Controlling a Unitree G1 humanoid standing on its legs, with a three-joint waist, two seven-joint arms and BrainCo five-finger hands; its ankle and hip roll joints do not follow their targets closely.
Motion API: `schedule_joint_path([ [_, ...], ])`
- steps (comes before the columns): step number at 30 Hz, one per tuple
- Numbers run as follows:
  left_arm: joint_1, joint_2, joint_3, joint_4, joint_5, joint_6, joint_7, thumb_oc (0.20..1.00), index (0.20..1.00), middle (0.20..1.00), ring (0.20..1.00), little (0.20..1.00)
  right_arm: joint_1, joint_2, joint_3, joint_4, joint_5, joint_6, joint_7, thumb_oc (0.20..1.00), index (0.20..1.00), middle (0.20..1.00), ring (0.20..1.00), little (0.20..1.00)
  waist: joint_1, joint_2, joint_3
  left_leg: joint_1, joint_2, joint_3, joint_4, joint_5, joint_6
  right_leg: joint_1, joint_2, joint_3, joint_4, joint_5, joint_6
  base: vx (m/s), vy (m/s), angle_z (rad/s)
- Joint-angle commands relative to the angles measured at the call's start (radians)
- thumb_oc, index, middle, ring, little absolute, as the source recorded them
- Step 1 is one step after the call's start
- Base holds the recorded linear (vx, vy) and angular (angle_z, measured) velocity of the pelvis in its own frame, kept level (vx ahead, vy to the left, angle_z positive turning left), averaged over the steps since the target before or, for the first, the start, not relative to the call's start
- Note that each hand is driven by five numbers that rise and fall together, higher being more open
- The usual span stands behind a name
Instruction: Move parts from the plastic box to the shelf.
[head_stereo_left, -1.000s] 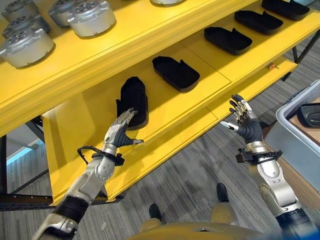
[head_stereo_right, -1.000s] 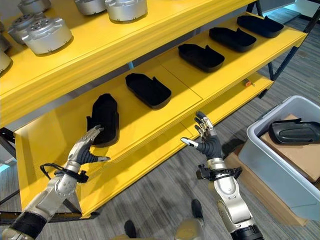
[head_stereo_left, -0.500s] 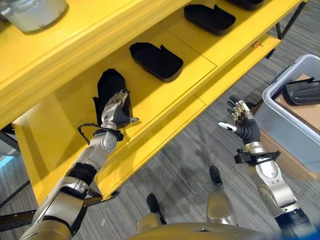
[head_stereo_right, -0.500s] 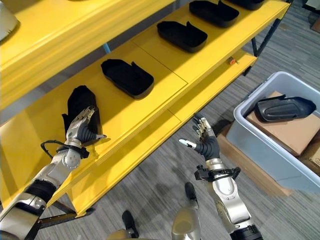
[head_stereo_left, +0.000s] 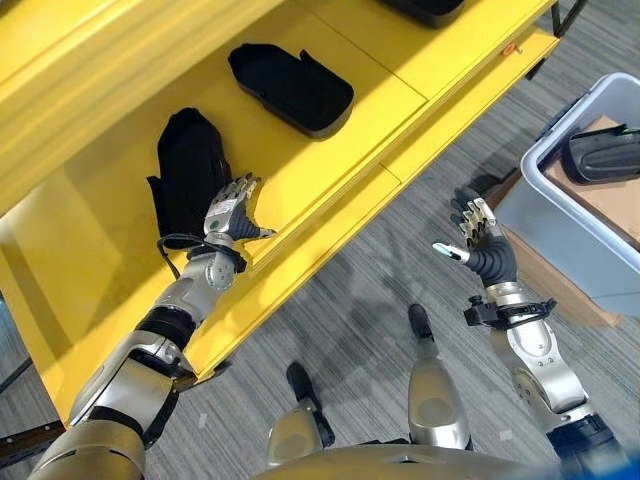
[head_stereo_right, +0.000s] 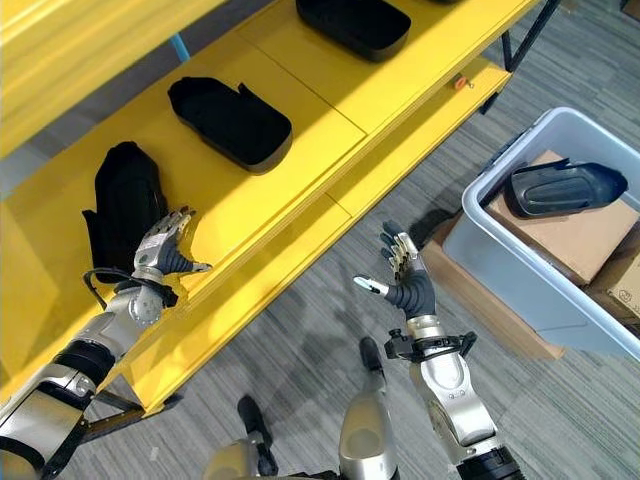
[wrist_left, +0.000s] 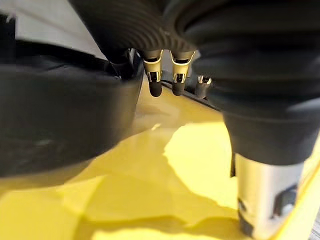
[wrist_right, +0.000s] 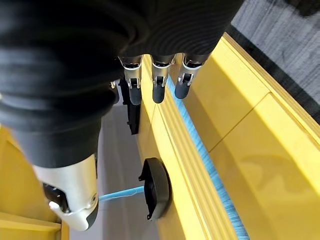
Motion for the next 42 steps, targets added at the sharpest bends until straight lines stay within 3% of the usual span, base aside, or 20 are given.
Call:
schedule_joint_path([
  [1,-0.012,0.099,0.074,0.003,0.004,-0.015,0.020,1.000,1.000,1.000,1.000,1.000,-0.023,-0.002,-0.024,-0.113,-0.004,-0.082,-0.004,1.000,1.000,1.000,1.000,1.000,0.022,-0.034,-0.018,-0.020,0.034,-0.002,0.025,0.057,0.025,0.013,-0.016,-0.059,0.169,-0.098,-0.013,0.00,0.000,0.00],
  [10,0.205,0.207,0.235,-0.331,0.052,-0.057,0.026,1.000,1.000,1.000,1.000,1.000,0.002,0.002,-0.068,-0.125,-0.010,-0.087,-0.005,1.000,1.000,1.000,1.000,1.000,0.053,-0.035,-0.015,-0.025,0.029,-0.012,0.025,0.050,0.028,0.018,-0.019,-0.068,0.167,-0.105,-0.017,0.00,0.000,0.00],
  [19,0.324,0.235,0.364,-0.568,0.069,-0.112,0.047,1.000,1.000,1.000,1.000,1.000,0.030,-0.004,-0.108,-0.136,-0.020,-0.084,-0.006,1.000,1.000,1.000,1.000,1.000,0.068,-0.035,-0.035,-0.016,0.027,-0.011,0.018,0.042,0.029,0.026,-0.019,-0.072,0.160,-0.110,-0.018,0.01,0.004,0.01],
  [42,0.399,0.288,0.369,-0.347,0.166,-0.045,0.004,1.000,1.000,1.000,1.000,1.000,0.054,-0.009,-0.120,-0.134,-0.026,-0.070,0.020,1.000,1.000,1.000,1.000,1.000,0.076,-0.039,-0.016,-0.027,0.028,-0.012,0.028,0.043,0.028,0.015,-0.018,-0.073,0.163,-0.107,-0.019,0.00,0.000,0.00],
])
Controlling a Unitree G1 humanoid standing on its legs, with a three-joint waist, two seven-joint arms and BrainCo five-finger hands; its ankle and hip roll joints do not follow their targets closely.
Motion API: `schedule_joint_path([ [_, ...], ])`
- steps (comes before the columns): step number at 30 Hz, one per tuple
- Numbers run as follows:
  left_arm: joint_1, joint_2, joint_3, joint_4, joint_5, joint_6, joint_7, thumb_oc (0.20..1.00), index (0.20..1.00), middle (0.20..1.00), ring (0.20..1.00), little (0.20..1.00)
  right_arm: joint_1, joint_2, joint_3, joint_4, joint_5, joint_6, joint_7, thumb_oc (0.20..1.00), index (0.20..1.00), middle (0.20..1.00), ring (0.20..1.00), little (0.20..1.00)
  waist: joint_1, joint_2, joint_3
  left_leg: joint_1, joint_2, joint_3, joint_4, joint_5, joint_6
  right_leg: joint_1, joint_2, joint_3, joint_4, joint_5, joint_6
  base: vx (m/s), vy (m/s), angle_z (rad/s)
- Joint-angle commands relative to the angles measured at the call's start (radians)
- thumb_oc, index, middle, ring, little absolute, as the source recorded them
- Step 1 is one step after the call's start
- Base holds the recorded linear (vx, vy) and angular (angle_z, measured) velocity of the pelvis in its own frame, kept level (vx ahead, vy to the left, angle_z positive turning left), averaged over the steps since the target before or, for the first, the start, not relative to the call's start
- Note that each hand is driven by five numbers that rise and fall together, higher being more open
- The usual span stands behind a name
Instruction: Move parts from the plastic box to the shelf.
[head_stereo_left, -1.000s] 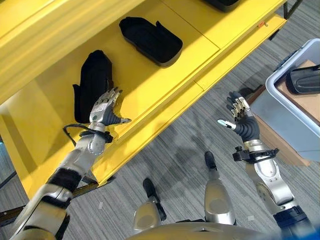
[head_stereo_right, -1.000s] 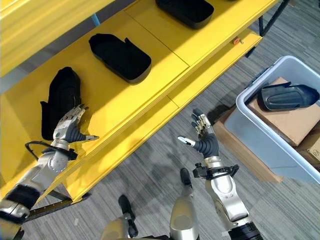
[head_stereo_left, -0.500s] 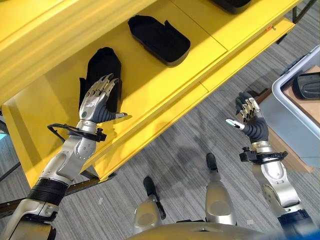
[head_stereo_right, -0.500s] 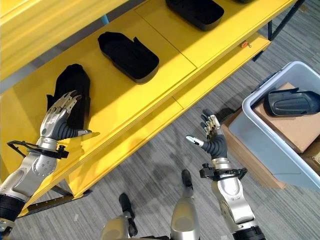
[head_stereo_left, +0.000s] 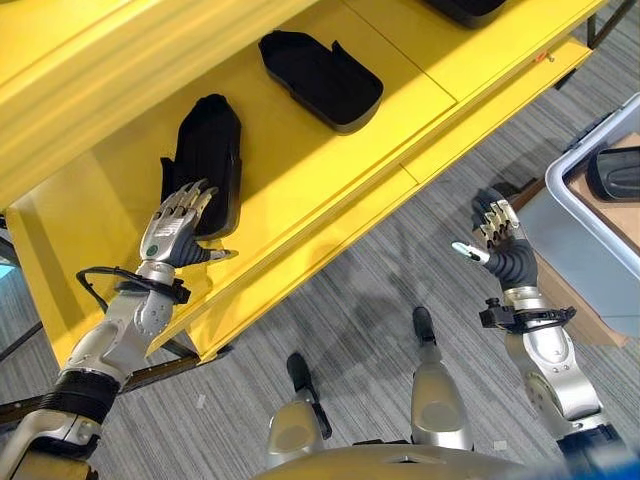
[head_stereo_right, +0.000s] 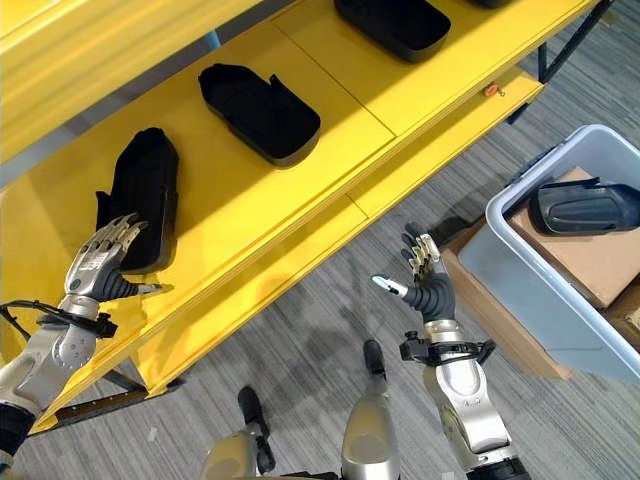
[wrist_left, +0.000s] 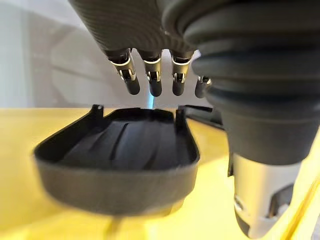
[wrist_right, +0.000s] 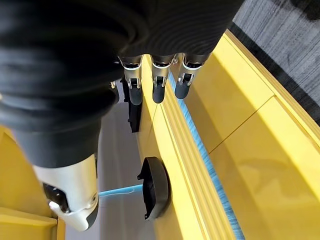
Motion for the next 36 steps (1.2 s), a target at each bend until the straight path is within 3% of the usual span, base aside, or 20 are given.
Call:
schedule_joint_path([
  [1,-0.052,0.085,0.070,0.037,0.033,0.015,0.019,1.000,1.000,1.000,1.000,1.000,-0.008,-0.012,-0.036,-0.115,-0.024,-0.055,0.016,1.000,1.000,1.000,1.000,1.000,-0.001,-0.030,-0.020,-0.028,0.028,-0.002,0.029,0.043,0.029,0.010,-0.019,-0.068,0.163,-0.107,-0.018,0.00,0.000,0.00],
  [13,-0.142,0.074,0.018,0.116,0.026,0.031,0.012,1.000,1.000,1.000,1.000,1.000,-0.011,-0.014,-0.032,-0.111,-0.023,-0.050,0.020,1.000,1.000,1.000,1.000,1.000,-0.006,-0.037,-0.006,-0.047,0.027,-0.005,0.036,0.044,0.029,-0.009,-0.019,-0.066,0.167,-0.102,-0.019,0.00,0.002,0.01],
  [23,-0.498,-0.002,-0.219,0.547,-0.106,0.065,-0.031,1.000,1.000,1.000,1.000,1.000,-0.034,-0.027,0.025,-0.115,0.009,-0.064,0.027,1.000,1.000,1.000,1.000,1.000,-0.038,-0.078,0.033,-0.106,0.033,-0.014,0.082,0.041,0.027,-0.053,-0.012,-0.058,0.183,-0.093,-0.018,-0.01,0.002,0.00],
  [27,-0.567,-0.027,-0.262,0.636,-0.116,0.081,-0.063,1.000,1.000,1.000,1.000,1.000,-0.026,-0.029,0.034,-0.121,0.016,-0.061,0.032,1.000,1.000,1.000,1.000,1.000,-0.044,-0.088,0.039,-0.121,0.033,-0.017,0.097,0.037,0.027,-0.064,-0.011,-0.053,0.186,-0.089,-0.018,-0.01,0.007,0.03],
  [34,-0.575,-0.090,-0.221,0.796,-0.207,0.096,-0.125,1.000,1.000,1.000,1.000,1.000,-0.019,-0.018,0.045,-0.114,0.031,-0.049,0.044,1.000,1.000,1.000,1.000,1.000,-0.049,-0.104,0.049,-0.131,0.036,-0.015,0.108,0.037,0.025,-0.070,-0.009,-0.048,0.184,-0.084,-0.020,0.00,0.000,0.00],
  [36,-0.579,-0.126,-0.151,0.806,-0.345,0.092,-0.156,1.000,1.000,1.000,1.000,1.000,-0.001,-0.009,0.044,-0.114,0.047,-0.042,0.054,1.000,1.000,1.000,1.000,1.000,-0.049,-0.104,0.047,-0.133,0.037,-0.020,0.111,0.035,0.026,-0.070,-0.010,-0.048,0.186,-0.085,-0.022,0.00,0.000,0.00],
])
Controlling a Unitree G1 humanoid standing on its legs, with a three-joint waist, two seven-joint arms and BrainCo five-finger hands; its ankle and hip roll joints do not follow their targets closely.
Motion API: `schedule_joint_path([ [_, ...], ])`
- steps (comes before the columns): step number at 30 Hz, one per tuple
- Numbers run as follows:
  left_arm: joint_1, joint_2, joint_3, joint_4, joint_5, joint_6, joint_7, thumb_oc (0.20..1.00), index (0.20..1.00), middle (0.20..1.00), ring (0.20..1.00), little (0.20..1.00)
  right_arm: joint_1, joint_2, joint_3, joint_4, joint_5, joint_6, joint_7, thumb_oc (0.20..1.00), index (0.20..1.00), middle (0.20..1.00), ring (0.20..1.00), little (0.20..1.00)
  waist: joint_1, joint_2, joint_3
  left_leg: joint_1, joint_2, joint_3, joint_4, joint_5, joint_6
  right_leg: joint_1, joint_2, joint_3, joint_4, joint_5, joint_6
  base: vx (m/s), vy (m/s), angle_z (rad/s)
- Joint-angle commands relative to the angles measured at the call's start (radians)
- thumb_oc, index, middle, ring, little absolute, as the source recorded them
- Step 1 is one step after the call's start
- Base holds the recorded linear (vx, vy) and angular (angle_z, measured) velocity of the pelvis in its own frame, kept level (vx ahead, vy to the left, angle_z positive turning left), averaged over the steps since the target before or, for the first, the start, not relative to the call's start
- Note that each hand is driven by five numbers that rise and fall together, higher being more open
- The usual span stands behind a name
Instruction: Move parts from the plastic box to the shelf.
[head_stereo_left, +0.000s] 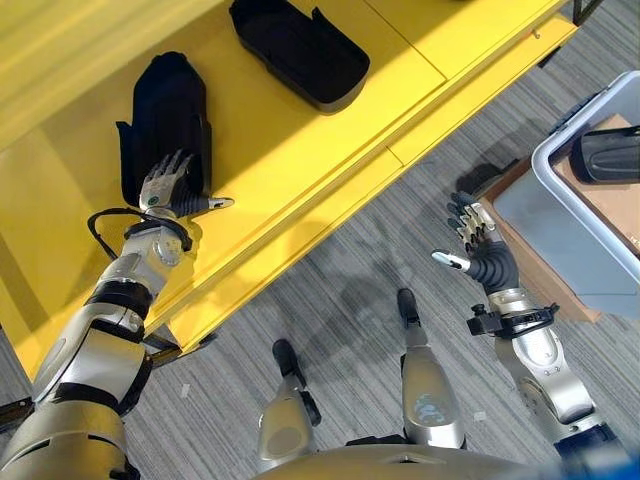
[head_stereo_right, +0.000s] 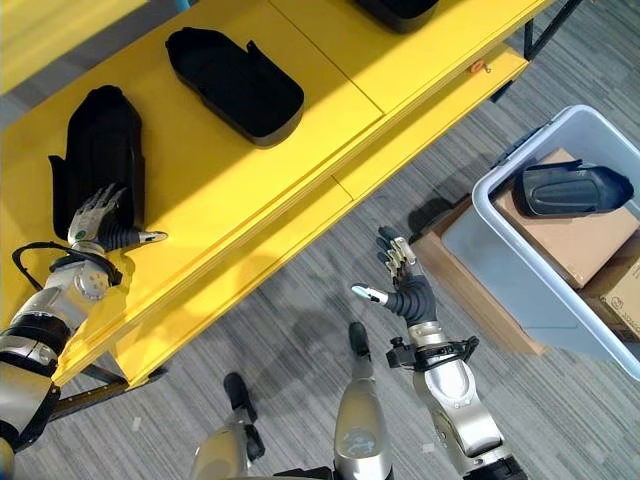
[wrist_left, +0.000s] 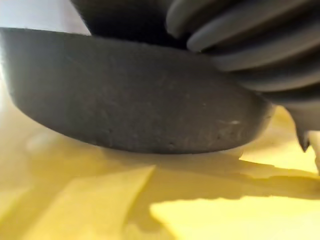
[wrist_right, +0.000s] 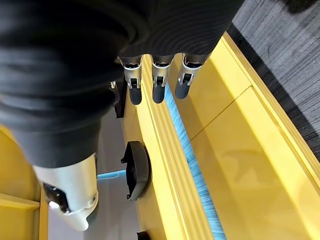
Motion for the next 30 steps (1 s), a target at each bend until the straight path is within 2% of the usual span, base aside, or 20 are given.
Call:
schedule_joint_path([
  [1,0.042,-0.031,0.083,0.121,-0.211,0.037,-0.143,1.000,1.000,1.000,1.000,1.000,0.001,0.024,-0.045,-0.086,0.040,-0.039,0.020,1.000,1.000,1.000,1.000,1.000,0.006,-0.052,0.014,-0.067,0.036,-0.010,0.112,0.015,0.034,-0.011,-0.010,-0.040,0.184,-0.096,-0.022,0.00,0.000,0.00],
  [9,0.037,-0.168,0.217,0.101,-0.597,0.018,-0.173,1.000,1.000,1.000,1.000,1.000,0.001,0.056,-0.033,-0.056,0.062,-0.025,0.018,1.000,1.000,1.000,1.000,1.000,-0.001,-0.055,0.005,-0.068,0.036,-0.006,0.125,0.010,0.032,-0.014,-0.007,-0.032,0.188,-0.094,-0.028,0.00,0.000,0.00],
  [10,0.037,-0.195,0.226,0.081,-0.673,-0.001,-0.178,1.000,1.000,1.000,1.000,1.000,-0.004,0.060,-0.027,-0.047,0.065,-0.023,0.015,1.000,1.000,1.000,1.000,1.000,-0.004,-0.056,0.006,-0.070,0.035,-0.008,0.127,0.009,0.032,-0.017,-0.005,-0.029,0.191,-0.095,-0.029,0.00,0.000,0.00],
  [13,0.035,-0.230,0.230,0.041,-0.767,-0.021,-0.178,1.000,1.000,1.000,1.000,1.000,-0.009,0.059,-0.019,-0.039,0.063,-0.019,0.015,1.000,1.000,1.000,1.000,1.000,-0.006,-0.058,0.005,-0.069,0.034,-0.009,0.128,0.009,0.032,-0.019,-0.004,-0.027,0.194,-0.095,-0.030,0.00,0.000,0.00],
  [19,-0.002,-0.285,0.170,-0.063,-0.817,-0.057,-0.158,1.000,1.000,1.000,1.000,1.000,-0.027,0.044,0.001,-0.039,0.063,-0.011,0.016,1.000,1.000,1.000,1.000,1.000,-0.013,-0.061,0.005,-0.069,0.035,-0.007,0.132,0.007,0.031,-0.025,0.000,-0.020,0.201,-0.096,-0.031,0.00,0.000,-0.01],
  [24,-0.065,-0.324,0.145,-0.054,-0.828,-0.061,-0.115,1.000,1.000,1.000,1.000,1.000,-0.024,0.031,0.012,-0.040,0.060,-0.003,0.013,1.000,1.000,1.000,1.000,1.000,-0.022,-0.058,0.002,-0.062,0.035,-0.003,0.134,0.005,0.031,-0.024,0.002,-0.015,0.206,-0.098,-0.032,0.00,-0.001,-0.05],
  [29,-0.077,-0.345,0.228,-0.002,-0.948,-0.071,-0.085,1.000,1.000,1.000,1.000,1.000,-0.031,0.027,0.026,-0.032,0.064,-0.001,0.001,1.000,1.000,1.000,1.000,1.000,-0.026,-0.062,-0.003,-0.058,0.038,0.006,0.136,0.004,0.029,-0.032,0.008,-0.004,0.210,-0.099,-0.032,0.02,-0.010,-0.07],
  [30,-0.072,-0.340,0.276,0.000,-1.017,-0.084,-0.071,1.000,1.000,1.000,1.000,1.000,-0.035,0.024,0.033,-0.028,0.067,-0.004,-0.007,1.000,1.000,1.000,1.000,1.000,-0.023,-0.064,-0.004,-0.059,0.040,0.007,0.139,0.003,0.028,-0.034,0.010,-0.003,0.211,-0.100,-0.033,0.02,-0.014,-0.06],
])
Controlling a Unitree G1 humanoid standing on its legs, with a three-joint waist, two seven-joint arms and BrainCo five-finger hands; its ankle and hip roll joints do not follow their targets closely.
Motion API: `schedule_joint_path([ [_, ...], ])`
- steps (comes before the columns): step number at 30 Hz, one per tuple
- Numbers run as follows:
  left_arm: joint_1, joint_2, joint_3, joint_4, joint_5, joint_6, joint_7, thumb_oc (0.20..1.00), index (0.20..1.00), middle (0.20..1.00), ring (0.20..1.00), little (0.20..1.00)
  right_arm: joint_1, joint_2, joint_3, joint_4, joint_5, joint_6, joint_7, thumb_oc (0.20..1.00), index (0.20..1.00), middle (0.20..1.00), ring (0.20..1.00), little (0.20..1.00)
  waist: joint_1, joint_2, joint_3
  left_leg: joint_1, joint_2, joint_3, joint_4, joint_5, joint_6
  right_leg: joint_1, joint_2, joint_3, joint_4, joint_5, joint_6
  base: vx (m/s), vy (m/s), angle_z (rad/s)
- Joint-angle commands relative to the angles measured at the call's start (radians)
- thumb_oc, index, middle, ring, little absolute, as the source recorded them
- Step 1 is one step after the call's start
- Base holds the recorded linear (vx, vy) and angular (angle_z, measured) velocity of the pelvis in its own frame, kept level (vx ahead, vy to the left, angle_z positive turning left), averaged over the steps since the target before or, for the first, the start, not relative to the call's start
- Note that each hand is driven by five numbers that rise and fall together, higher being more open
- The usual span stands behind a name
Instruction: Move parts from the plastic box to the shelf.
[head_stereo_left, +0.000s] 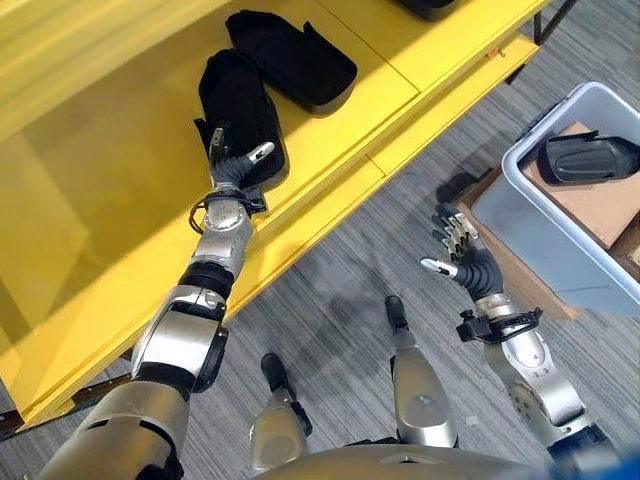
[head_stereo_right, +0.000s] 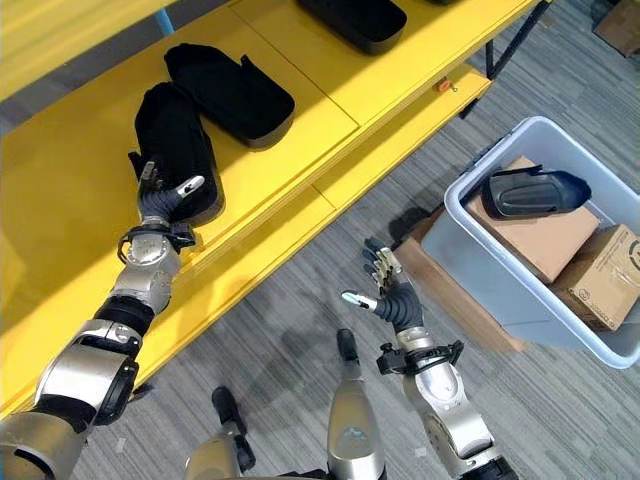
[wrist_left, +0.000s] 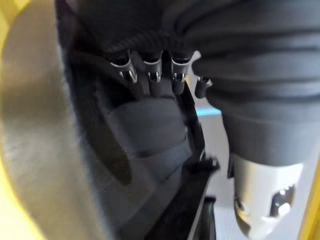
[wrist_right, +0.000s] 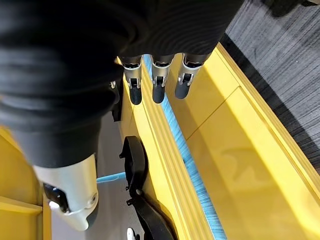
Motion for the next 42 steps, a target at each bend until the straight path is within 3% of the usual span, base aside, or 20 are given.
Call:
schedule_joint_path([
  [1,0.033,0.000,0.084,0.088,-0.147,0.014,0.042,1.000,1.000,1.000,1.000,1.000,-0.035,0.011,-0.024,-0.045,0.018,-0.046,-0.010,1.000,1.000,1.000,1.000,1.000,0.006,-0.018,0.036,-0.062,0.039,0.000,0.112,0.005,0.019,-0.005,0.007,-0.032,0.144,-0.084,-0.029,0.02,-0.016,-0.05],
  [3,0.058,0.019,0.175,0.077,-0.258,-0.008,0.056,1.000,1.000,1.000,1.000,1.000,-0.047,0.009,-0.009,-0.039,0.022,-0.042,-0.018,1.000,1.000,1.000,1.000,1.000,0.015,-0.021,0.036,-0.059,0.040,0.001,0.112,0.004,0.017,-0.006,0.010,-0.031,0.147,-0.087,-0.029,0.02,-0.009,-0.05],
  [9,0.100,0.003,0.289,0.063,-0.396,-0.040,0.078,1.000,1.000,1.000,1.000,1.000,-0.062,0.011,0.007,-0.032,0.018,-0.035,-0.035,1.000,1.000,1.000,1.000,1.000,0.028,-0.028,0.036,-0.059,0.038,-0.005,0.117,-0.002,0.017,-0.002,0.009,-0.034,0.150,-0.092,-0.031,0.00,0.000,0.00],
  [17,0.114,-0.012,0.344,0.038,-0.455,-0.071,0.115,1.000,1.000,1.000,1.000,1.000,-0.071,0.007,0.019,-0.030,0.025,-0.032,-0.049,1.000,1.000,1.000,1.000,1.000,0.037,-0.037,0.036,-0.063,0.039,-0.006,0.122,-0.003,0.016,-0.004,0.010,-0.033,0.154,-0.093,-0.033,0.00,0.000,0.00],
  [26,0.089,-0.005,0.333,0.011,-0.430,-0.086,0.151,1.000,1.000,1.000,1.000,1.000,-0.067,-0.003,0.021,-0.028,0.025,-0.031,-0.053,1.000,1.000,1.000,1.000,1.000,0.036,-0.042,0.035,-0.071,0.039,-0.011,0.131,-0.005,0.016,-0.007,0.011,-0.032,0.153,-0.090,-0.033,0.00,0.000,0.00],
  [30,0.061,0.023,0.325,0.012,-0.420,-0.088,0.162,1.000,1.000,1.000,1.000,1.000,-0.061,-0.010,0.018,-0.029,0.027,-0.031,-0.050,1.000,1.000,1.000,1.000,1.000,0.034,-0.042,0.033,-0.074,0.039,-0.011,0.134,-0.005,0.014,-0.011,0.013,-0.030,0.155,-0.090,-0.033,0.00,0.000,0.00],
  [42,-0.059,0.220,0.340,0.120,-0.395,-0.062,0.175,1.000,1.000,1.000,1.000,1.000,-0.028,-0.042,-0.004,-0.021,0.037,-0.031,-0.025,1.000,1.000,1.000,1.000,1.000,0.024,-0.033,0.027,-0.093,0.042,-0.011,0.152,-0.010,0.010,-0.027,0.017,-0.020,0.160,-0.089,-0.029,0.00,0.000,0.00],
])
